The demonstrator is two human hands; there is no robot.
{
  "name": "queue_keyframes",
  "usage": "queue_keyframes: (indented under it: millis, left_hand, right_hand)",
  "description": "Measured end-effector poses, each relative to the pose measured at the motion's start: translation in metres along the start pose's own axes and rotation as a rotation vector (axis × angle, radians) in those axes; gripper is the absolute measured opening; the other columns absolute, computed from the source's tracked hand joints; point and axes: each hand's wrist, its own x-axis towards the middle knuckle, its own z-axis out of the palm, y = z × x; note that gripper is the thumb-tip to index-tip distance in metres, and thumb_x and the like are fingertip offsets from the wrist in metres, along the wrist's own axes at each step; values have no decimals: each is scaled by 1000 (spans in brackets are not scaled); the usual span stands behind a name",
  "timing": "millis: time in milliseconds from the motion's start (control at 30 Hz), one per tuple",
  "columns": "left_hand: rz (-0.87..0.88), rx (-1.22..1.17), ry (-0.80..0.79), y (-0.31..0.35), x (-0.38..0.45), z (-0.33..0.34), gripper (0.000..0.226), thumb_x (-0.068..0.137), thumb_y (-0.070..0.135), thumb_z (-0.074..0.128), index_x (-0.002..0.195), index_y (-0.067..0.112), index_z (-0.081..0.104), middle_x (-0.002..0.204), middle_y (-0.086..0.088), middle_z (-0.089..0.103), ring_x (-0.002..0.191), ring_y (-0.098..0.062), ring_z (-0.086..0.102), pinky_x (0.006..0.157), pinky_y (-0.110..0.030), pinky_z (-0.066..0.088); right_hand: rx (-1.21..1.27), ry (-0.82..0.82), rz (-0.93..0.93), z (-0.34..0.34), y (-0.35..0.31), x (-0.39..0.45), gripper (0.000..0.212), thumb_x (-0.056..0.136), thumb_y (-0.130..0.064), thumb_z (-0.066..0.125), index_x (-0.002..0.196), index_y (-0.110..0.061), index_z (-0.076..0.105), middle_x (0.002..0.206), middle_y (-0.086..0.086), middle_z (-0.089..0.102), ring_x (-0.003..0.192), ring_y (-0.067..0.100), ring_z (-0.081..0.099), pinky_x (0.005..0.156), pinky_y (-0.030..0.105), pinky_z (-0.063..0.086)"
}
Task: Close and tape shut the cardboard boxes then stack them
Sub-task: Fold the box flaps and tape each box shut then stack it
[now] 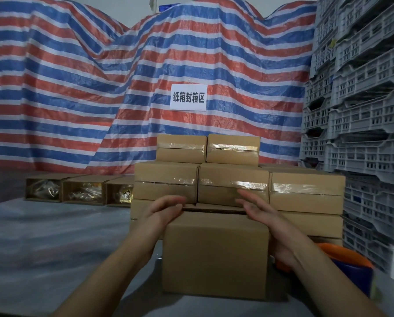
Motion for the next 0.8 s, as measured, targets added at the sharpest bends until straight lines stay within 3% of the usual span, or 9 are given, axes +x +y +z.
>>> queue_keyframes:
  millis: [67,167,300,400,533,600,667,700,800]
  left_hand:
    - [-23,44,19,1,0,0,18,95,22,59,98,22,77,100,0,74,103,-24,64,93,-39,48]
    - [-30,71,25,3,1,-1,18,94,23,60,94,20,77,95,4,74,101,-22,63,85,-33,46]
    - [-14,161,-14,8,1,-2,17,95,26,60,92,22,77,91,8,74,98,-16,63,77,-28,43]
    - [75,407,-36,20,3,-3,20,97,34,57,89,27,74,87,9,71,90,-9,62,73,-26,44]
    - [374,954,-112,39,-1,-1,41,101,50,36,93,26,68,84,8,66,81,-7,61,78,-33,49]
    - [511,1149,-184,42,-3,8,44,99,57,29,110,31,62,105,8,66,101,-11,59,90,-34,46]
    - [555,1261,-273,40,-5,22,57,96,65,26,142,36,43,143,9,49,130,-14,44,107,-34,32]
    - [562,1299,-314,38,-6,30,63,95,68,24,148,37,33,152,10,40,136,-13,38,106,-31,27]
    - [598,1342,-374,31,-5,43,65,92,73,25,148,42,29,143,11,48,119,-11,50,87,-26,36]
  right_hand:
    - [-21,17,14,2,0,0,50,65,-40,78,114,-32,76,119,0,73,115,26,64,92,42,54]
    - [-57,53,48,3,1,0,50,65,-37,79,112,-20,77,110,9,76,107,31,69,86,40,55]
    - [-133,74,48,4,1,1,45,61,-38,80,103,-20,81,105,9,77,106,31,69,96,45,51]
    - [-156,65,67,3,-2,0,40,66,-36,76,103,-19,80,104,10,77,96,28,71,81,38,53]
    - [-179,40,87,2,-5,0,41,71,-36,75,108,-16,78,103,14,76,83,25,70,65,31,50]
    - [-196,44,101,1,-6,-1,39,73,-37,76,107,-19,78,103,14,76,83,24,69,62,29,50]
    - [-220,45,116,-1,-8,-2,34,79,-37,74,108,-20,78,105,13,75,87,25,69,62,29,50]
    - [-225,38,127,-2,-9,-3,34,80,-38,73,110,-21,77,108,13,74,92,27,69,64,31,51]
    - [-250,10,166,-3,-14,-3,29,83,-38,72,107,-24,78,113,12,74,102,30,69,76,38,56]
